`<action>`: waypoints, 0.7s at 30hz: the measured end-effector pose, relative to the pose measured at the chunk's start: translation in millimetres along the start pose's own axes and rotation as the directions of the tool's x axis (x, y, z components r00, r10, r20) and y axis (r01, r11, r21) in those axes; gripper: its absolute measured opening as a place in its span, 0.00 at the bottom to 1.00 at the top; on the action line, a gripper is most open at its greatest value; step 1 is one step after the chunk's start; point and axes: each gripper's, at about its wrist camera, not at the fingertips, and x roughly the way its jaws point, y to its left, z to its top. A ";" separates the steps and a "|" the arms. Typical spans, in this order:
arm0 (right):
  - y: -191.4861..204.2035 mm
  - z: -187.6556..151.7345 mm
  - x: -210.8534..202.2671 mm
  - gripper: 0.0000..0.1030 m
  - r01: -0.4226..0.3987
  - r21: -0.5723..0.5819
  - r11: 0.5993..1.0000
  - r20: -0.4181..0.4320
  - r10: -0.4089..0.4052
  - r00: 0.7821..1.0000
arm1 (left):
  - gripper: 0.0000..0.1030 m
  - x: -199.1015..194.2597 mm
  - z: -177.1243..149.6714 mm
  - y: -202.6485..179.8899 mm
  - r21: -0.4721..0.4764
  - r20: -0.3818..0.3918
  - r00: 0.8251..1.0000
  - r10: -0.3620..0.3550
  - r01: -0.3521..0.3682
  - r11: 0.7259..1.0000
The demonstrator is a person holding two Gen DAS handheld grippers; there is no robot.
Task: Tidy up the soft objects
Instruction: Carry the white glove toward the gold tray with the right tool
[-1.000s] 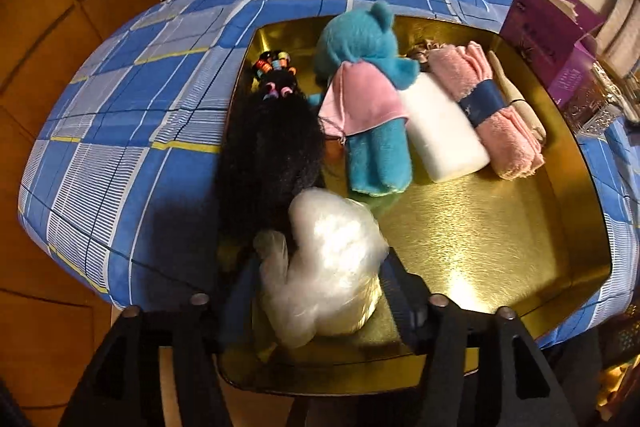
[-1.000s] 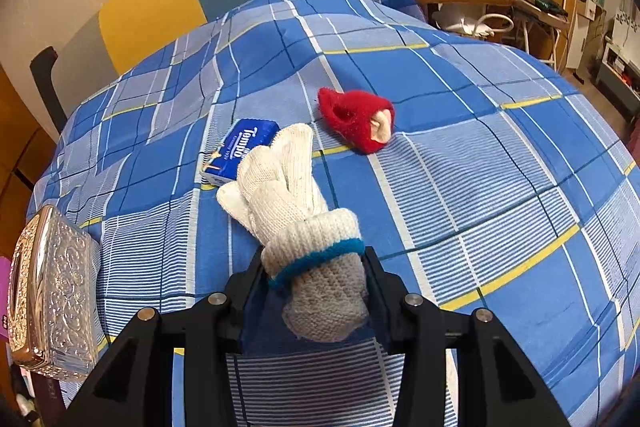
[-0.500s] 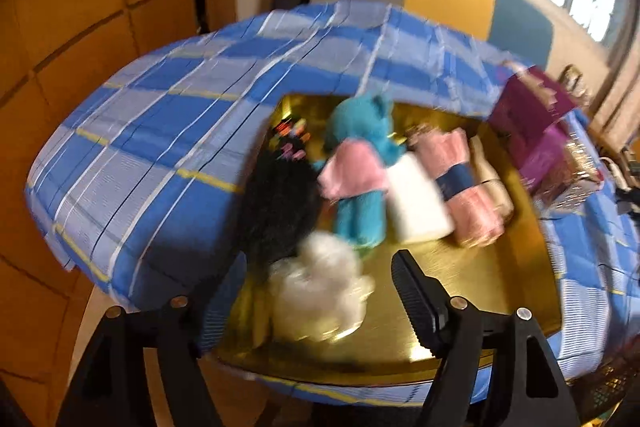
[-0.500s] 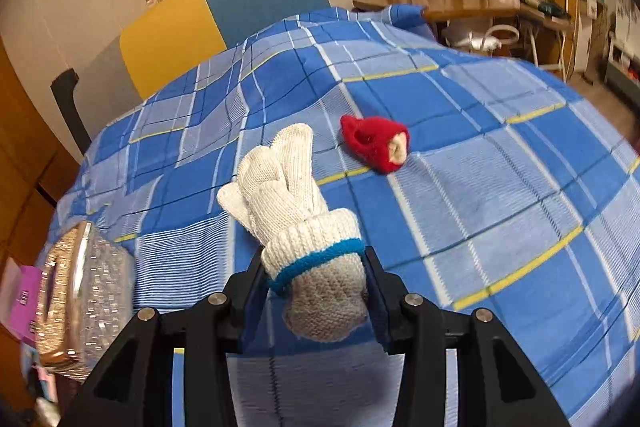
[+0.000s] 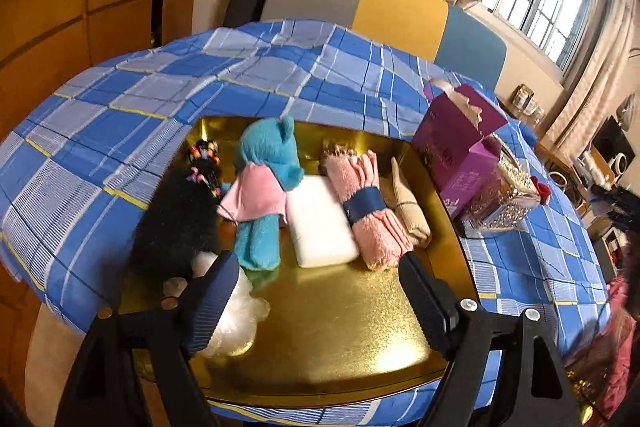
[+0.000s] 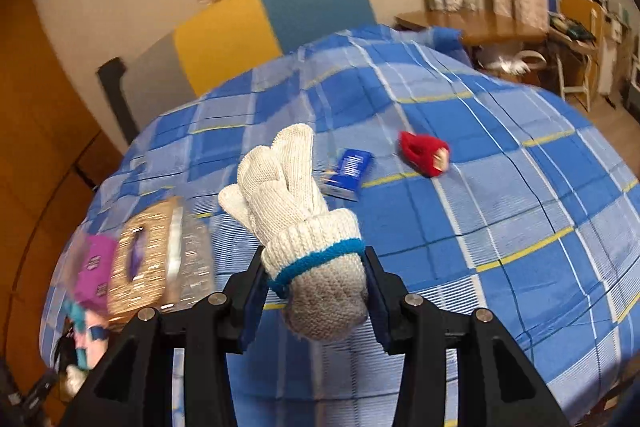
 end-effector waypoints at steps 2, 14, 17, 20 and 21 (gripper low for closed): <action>25.6 -2.0 -17.0 0.43 -0.044 -0.044 0.998 0.017 0.045 0.999 | 0.85 -6.5 2.5 4.6 0.005 0.029 0.999 0.022 -0.022 1.000; 222.0 -89.2 -26.1 0.43 -0.333 -0.380 0.863 -0.189 0.280 0.941 | 0.92 -48.4 17.2 55.5 -0.114 0.142 0.988 0.065 -0.049 0.992; 261.9 -121.3 -7.5 0.43 -0.383 -0.426 0.820 -0.274 0.287 0.918 | 0.94 -54.2 16.3 64.8 -0.134 0.156 0.984 0.083 -0.062 0.989; 291.5 -149.0 16.5 0.43 -0.420 -0.439 0.794 -0.363 0.271 0.892 | 0.95 -57.7 15.3 71.6 -0.145 0.163 0.982 0.099 -0.076 0.987; 301.1 -159.2 25.1 0.43 -0.431 -0.445 0.785 -0.390 0.263 0.882 | 0.95 -58.4 14.6 73.8 -0.145 0.163 0.981 0.103 -0.080 0.986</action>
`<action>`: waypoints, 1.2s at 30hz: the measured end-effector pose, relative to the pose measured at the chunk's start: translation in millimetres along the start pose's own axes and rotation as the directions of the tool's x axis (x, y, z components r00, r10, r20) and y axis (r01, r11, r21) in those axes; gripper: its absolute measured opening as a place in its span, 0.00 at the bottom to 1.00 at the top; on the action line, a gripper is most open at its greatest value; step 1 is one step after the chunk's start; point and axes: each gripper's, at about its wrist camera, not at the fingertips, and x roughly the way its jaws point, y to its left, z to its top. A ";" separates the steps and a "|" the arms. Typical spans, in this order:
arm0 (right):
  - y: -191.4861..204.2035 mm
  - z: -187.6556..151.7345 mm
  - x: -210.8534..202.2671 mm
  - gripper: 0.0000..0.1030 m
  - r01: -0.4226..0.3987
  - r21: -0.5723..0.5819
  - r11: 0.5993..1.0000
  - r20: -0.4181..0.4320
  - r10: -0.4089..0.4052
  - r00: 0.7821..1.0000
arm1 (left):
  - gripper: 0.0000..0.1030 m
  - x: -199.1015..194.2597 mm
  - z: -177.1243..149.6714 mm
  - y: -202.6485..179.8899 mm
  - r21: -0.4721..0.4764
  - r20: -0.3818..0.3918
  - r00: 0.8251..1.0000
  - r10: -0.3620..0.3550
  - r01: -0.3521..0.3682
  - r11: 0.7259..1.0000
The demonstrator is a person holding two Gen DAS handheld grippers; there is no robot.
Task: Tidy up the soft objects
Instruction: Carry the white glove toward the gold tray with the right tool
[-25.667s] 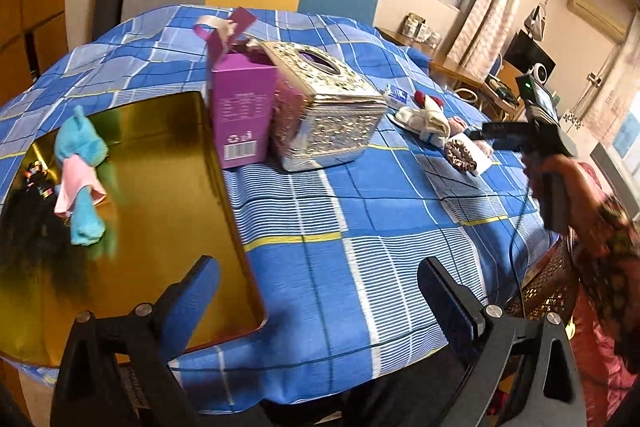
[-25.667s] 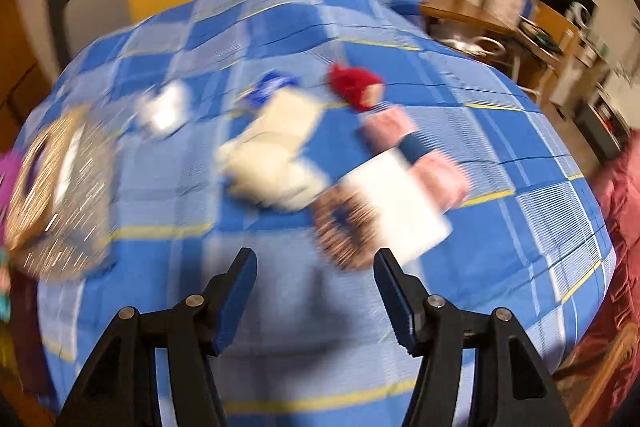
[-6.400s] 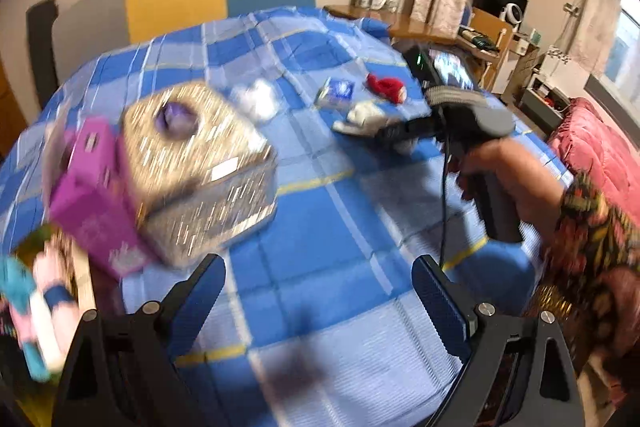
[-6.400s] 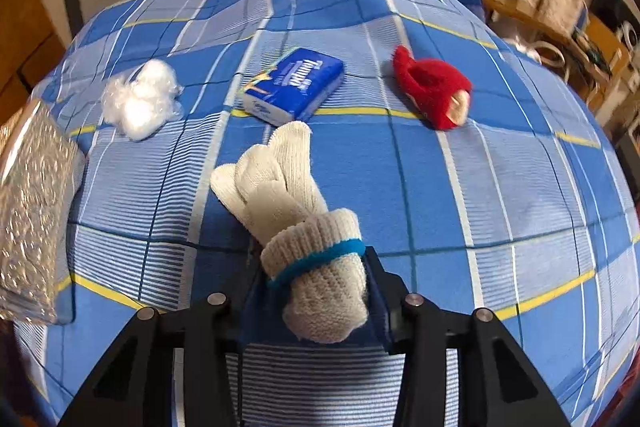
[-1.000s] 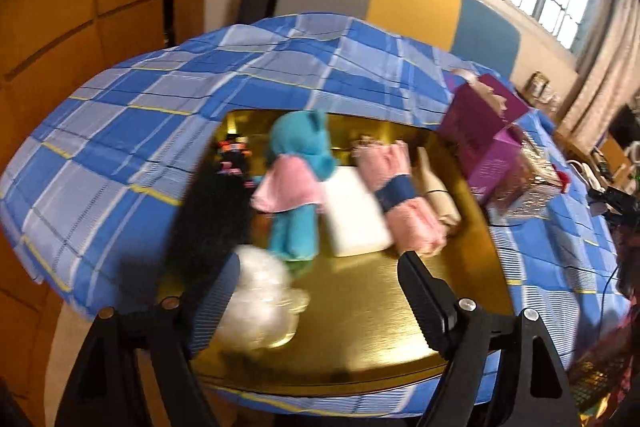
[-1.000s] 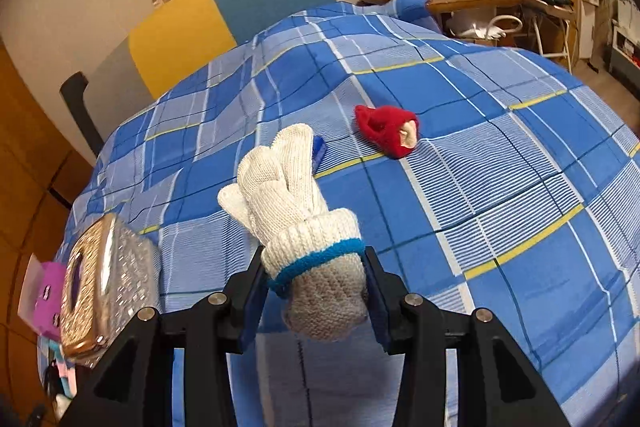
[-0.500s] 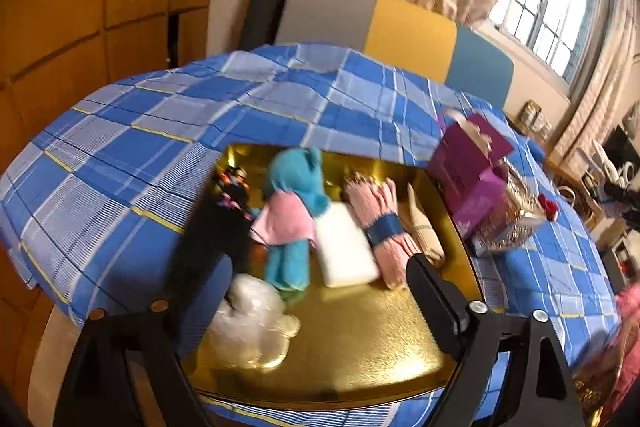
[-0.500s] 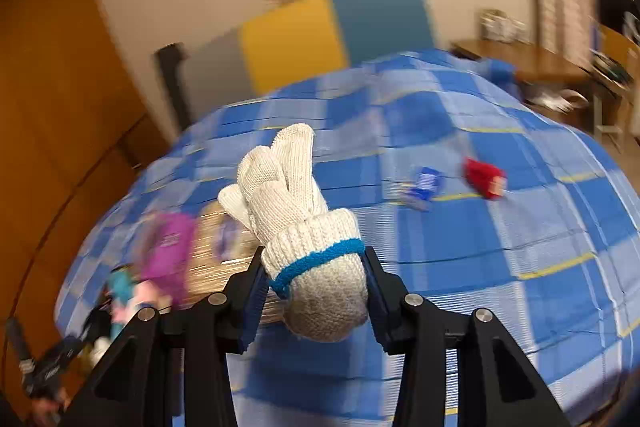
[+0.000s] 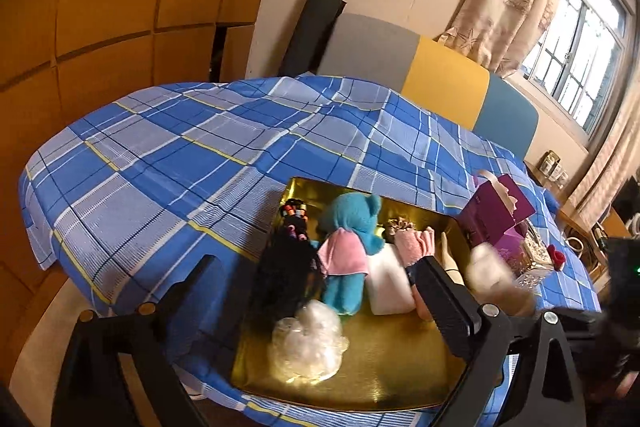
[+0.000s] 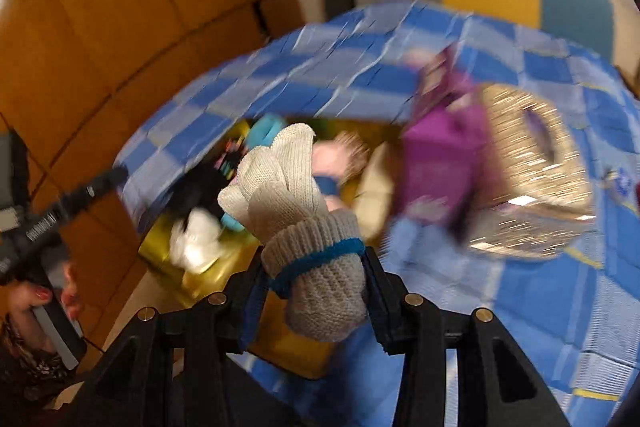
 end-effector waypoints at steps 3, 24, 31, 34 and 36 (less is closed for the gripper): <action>16.8 -4.9 28.4 0.43 -0.010 -0.007 1.000 -0.062 0.009 0.998 | 0.96 -1.9 -1.1 5.0 -0.004 0.004 1.000 0.018 -0.018 1.000; 64.4 -10.5 97.9 0.47 -0.055 0.017 0.998 -0.200 0.057 0.978 | 0.97 -4.6 -6.8 29.9 -0.092 -0.013 0.999 0.031 -0.032 0.995; 63.2 -15.9 97.8 0.47 -0.078 0.027 0.997 -0.215 0.082 0.973 | 0.97 -5.3 -6.5 25.6 -0.084 -0.012 1.000 0.028 -0.029 0.996; 72.3 -19.0 105.3 0.47 -0.129 0.037 0.991 -0.228 0.134 0.964 | 0.97 -6.6 -4.7 22.7 -0.076 -0.010 0.999 0.032 -0.033 0.997; 79.6 -20.2 105.4 0.47 -0.182 0.044 0.982 -0.223 0.188 0.957 | 0.98 -6.8 -3.9 20.0 -0.066 -0.010 0.999 0.039 -0.039 0.997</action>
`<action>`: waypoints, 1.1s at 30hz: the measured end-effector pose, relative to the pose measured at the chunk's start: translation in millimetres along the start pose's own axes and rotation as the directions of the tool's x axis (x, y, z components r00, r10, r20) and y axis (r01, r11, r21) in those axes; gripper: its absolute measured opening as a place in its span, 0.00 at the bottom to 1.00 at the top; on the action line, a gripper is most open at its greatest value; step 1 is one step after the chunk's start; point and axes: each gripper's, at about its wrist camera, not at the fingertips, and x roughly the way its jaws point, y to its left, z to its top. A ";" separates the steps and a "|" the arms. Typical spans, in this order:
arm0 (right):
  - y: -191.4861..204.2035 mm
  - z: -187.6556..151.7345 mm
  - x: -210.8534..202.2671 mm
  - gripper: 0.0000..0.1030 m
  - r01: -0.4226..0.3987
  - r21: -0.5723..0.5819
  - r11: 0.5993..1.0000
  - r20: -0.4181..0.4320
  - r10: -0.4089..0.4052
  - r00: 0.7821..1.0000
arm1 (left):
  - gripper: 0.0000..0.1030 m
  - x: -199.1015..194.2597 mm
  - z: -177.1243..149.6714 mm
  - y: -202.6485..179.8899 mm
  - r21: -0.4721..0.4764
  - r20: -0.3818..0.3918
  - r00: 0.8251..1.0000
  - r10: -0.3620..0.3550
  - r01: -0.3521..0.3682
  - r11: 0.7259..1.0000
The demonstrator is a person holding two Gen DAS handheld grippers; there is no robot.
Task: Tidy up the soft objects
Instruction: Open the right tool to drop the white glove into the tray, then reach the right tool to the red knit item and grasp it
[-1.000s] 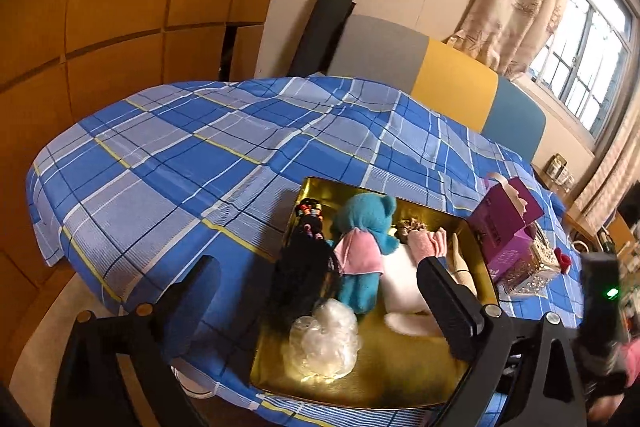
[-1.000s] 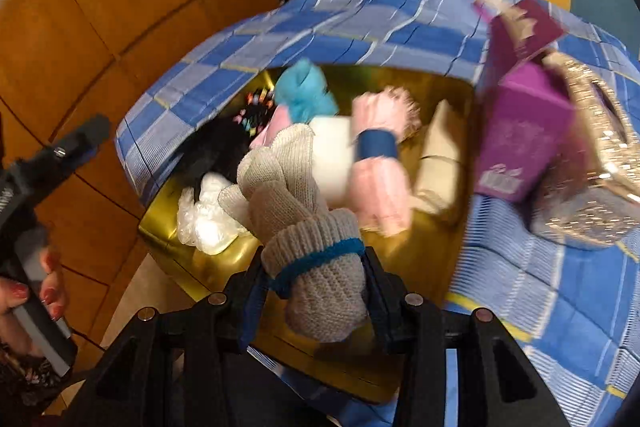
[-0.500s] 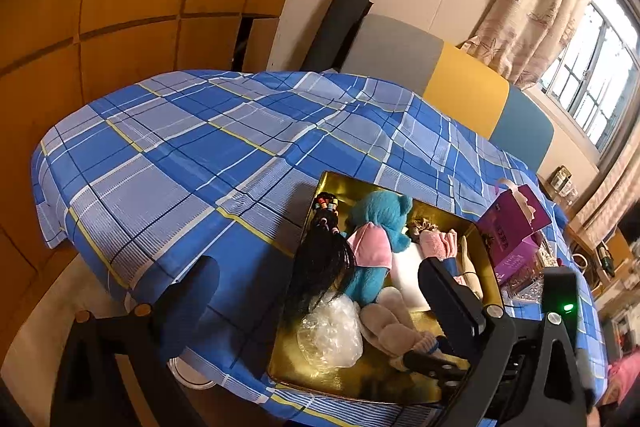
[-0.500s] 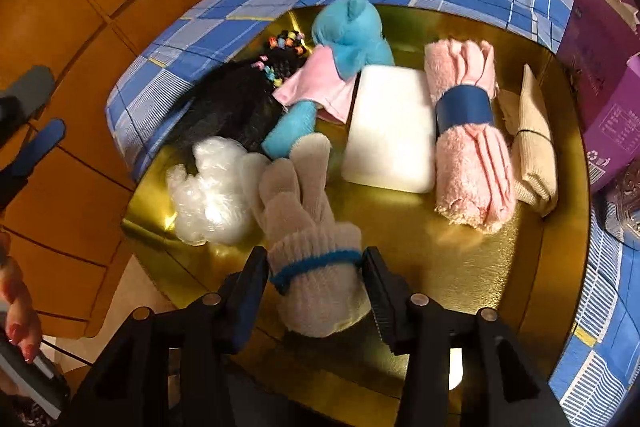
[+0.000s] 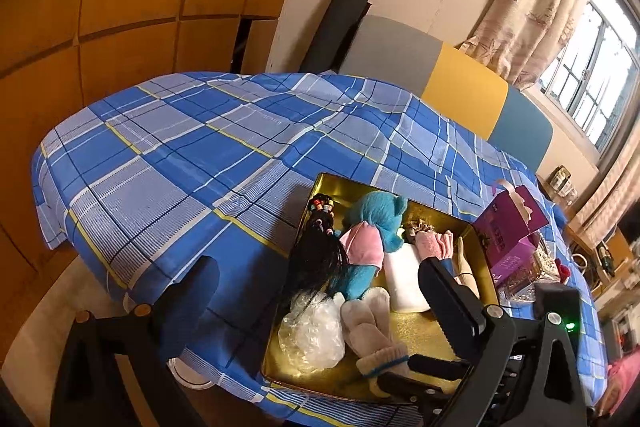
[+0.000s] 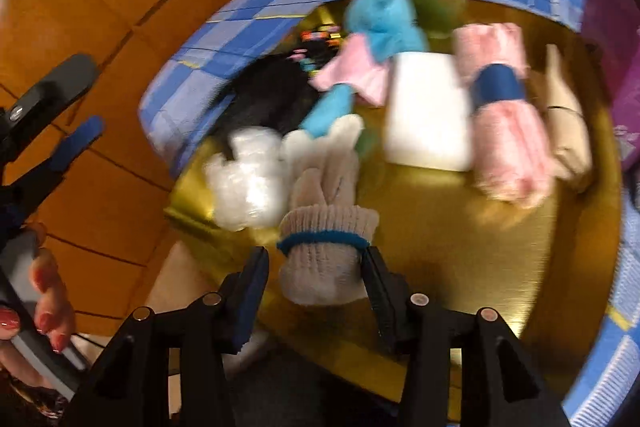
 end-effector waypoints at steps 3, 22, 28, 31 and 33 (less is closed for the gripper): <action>2.7 -1.0 -10.9 0.47 0.012 -0.010 1.000 0.037 -0.011 0.999 | 0.98 1.7 -0.2 -3.6 0.007 -0.004 1.000 0.005 -0.005 1.000; -143.1 -49.2 -150.8 0.47 0.301 0.228 0.926 0.184 -0.345 0.921 | 0.98 18.2 -35.9 -130.1 0.246 -0.145 0.967 -0.208 0.239 0.939; -218.9 -78.2 -179.6 0.47 0.419 0.362 0.833 0.131 -0.490 0.862 | 0.98 18.2 -53.8 -187.6 0.342 -0.212 0.940 -0.266 0.327 0.881; -256.5 -88.5 -194.7 0.48 0.449 0.427 0.785 0.113 -0.539 0.835 | 0.98 17.1 -62.3 -214.8 0.378 -0.240 0.926 -0.291 0.366 0.851; -286.4 -94.3 -207.3 0.49 0.479 0.470 0.742 0.091 -0.580 0.809 | 0.98 17.7 -68.4 -232.7 0.399 -0.260 0.917 -0.303 0.388 0.831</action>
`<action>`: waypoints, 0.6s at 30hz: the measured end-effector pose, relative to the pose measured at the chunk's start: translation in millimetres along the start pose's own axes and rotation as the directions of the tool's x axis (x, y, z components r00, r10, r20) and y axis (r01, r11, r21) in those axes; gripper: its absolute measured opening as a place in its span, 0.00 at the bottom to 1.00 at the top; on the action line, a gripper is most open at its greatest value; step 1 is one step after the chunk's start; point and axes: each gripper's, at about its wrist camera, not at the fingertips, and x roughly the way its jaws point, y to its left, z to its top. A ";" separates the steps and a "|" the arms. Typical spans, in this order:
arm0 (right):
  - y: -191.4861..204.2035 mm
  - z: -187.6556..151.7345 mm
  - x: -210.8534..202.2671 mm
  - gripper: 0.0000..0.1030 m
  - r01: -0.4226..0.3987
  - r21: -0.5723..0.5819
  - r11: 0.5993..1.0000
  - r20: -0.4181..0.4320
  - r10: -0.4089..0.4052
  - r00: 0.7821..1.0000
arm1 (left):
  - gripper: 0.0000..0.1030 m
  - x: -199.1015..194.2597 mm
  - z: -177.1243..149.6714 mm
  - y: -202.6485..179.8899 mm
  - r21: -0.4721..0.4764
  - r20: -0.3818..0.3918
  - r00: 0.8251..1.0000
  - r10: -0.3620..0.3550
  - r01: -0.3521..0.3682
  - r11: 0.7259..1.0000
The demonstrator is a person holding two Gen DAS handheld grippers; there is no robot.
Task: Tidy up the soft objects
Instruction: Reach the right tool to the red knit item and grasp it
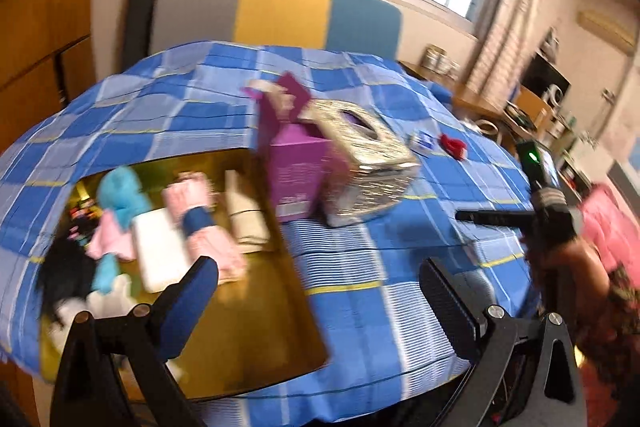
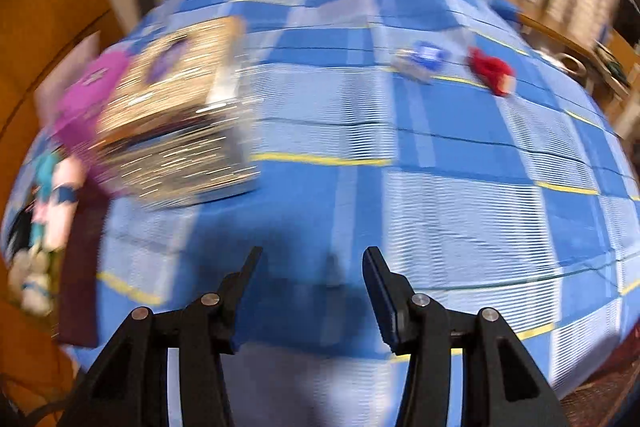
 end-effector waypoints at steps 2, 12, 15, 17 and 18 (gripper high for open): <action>-24.0 7.6 5.6 0.49 0.031 0.030 0.999 -0.003 -0.031 1.000 | 0.98 9.1 2.4 -15.0 0.024 -0.015 1.000 -0.018 0.018 1.000; -147.4 58.4 37.8 0.49 0.101 0.209 0.973 -0.007 -0.102 0.995 | 0.98 73.1 13.6 -89.5 0.136 -0.125 0.987 -0.101 0.118 0.984; -174.7 83.7 39.3 0.62 0.115 0.223 0.968 0.071 -0.133 0.989 | 0.98 90.0 19.8 -109.8 0.157 -0.142 0.983 -0.114 0.136 0.978; -190.3 103.2 42.6 0.71 0.119 0.234 0.965 0.130 -0.152 0.980 | 0.98 97.0 23.8 -118.6 0.171 -0.147 0.982 -0.117 0.142 0.975; -195.9 111.0 47.1 0.71 0.111 0.237 0.965 0.144 -0.148 0.978 | 0.98 98.6 25.0 -120.1 0.176 -0.149 0.982 -0.116 0.142 0.974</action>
